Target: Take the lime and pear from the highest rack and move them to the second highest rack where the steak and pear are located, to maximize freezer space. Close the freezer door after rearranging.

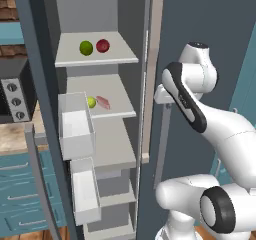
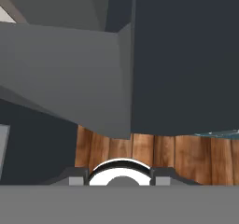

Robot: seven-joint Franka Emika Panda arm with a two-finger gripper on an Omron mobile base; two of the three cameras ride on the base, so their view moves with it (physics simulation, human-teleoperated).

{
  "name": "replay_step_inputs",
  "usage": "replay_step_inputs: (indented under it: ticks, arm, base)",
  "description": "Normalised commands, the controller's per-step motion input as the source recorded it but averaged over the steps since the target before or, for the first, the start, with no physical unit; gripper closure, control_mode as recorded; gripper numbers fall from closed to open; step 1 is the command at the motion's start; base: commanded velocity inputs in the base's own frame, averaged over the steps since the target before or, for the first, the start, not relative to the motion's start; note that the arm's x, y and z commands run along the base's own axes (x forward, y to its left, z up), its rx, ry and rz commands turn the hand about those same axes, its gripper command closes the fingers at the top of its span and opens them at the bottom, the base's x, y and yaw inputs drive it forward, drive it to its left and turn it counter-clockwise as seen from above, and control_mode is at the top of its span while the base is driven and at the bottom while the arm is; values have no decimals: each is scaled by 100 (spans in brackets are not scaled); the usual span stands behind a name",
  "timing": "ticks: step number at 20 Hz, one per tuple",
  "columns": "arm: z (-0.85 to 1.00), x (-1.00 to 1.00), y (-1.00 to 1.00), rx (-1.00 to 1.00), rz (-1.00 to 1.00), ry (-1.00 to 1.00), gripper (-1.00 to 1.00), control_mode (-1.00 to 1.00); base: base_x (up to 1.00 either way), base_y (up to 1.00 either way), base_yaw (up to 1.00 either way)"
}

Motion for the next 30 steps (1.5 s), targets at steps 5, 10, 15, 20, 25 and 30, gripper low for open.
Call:
replay_step_inputs:
  ticks: [5,10,15,20,25,30]
  arm:
    - [0,0,1,0,0,0,-100,100]
    - [0,0,0,0,0,0,-100,100]
    - [0,0,0,0,0,0,-100,100]
    - [0,0,0,0,0,0,-100,100]
    - [0,0,0,0,0,0,-100,100]
    - [0,0,0,0,0,0,-100,100]
  base:
    - [-23,4,8]
    - [-28,13,29]
    - [5,34,31]
    - [3,52,30]
    - [10,31,37]
    - [16,13,57]
